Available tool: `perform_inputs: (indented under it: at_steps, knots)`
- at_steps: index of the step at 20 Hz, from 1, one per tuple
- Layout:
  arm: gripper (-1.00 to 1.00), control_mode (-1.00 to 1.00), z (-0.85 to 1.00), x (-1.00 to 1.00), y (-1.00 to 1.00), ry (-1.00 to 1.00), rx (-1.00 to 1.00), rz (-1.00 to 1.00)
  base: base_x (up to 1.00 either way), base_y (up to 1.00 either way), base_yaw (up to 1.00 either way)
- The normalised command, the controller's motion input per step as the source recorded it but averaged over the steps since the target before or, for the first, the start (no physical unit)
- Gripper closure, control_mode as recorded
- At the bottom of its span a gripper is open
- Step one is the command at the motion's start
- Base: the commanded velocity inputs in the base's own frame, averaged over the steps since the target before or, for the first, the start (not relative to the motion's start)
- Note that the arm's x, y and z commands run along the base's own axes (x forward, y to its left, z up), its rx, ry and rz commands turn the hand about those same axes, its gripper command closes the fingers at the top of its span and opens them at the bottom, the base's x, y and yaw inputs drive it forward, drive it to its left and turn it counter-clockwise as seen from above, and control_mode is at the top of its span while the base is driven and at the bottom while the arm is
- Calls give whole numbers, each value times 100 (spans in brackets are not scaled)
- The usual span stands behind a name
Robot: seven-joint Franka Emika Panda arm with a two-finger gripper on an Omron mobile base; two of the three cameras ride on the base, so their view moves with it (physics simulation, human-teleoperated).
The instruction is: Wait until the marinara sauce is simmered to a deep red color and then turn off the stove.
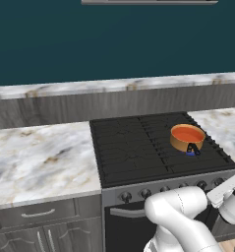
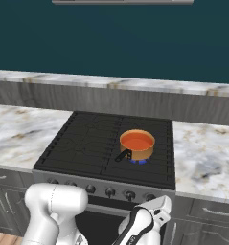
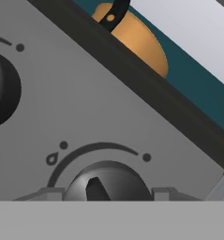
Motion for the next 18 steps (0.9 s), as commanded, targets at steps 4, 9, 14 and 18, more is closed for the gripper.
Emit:
perform_inputs:
  at_steps: [4, 9, 14, 18]
  knots:
    - [100, -100, 0, 0, 0, 0, 0, 0, 0, 0, 0]
    - [100, -100, 0, 0, 0, 0, 0, 0, 0, 0, 0]
    - [100, -100, 0, 0, 0, 0, 0, 0, 0, 0, 0]
    - [100, -100, 0, 0, 0, 0, 0, 0, 0, 0, 0]
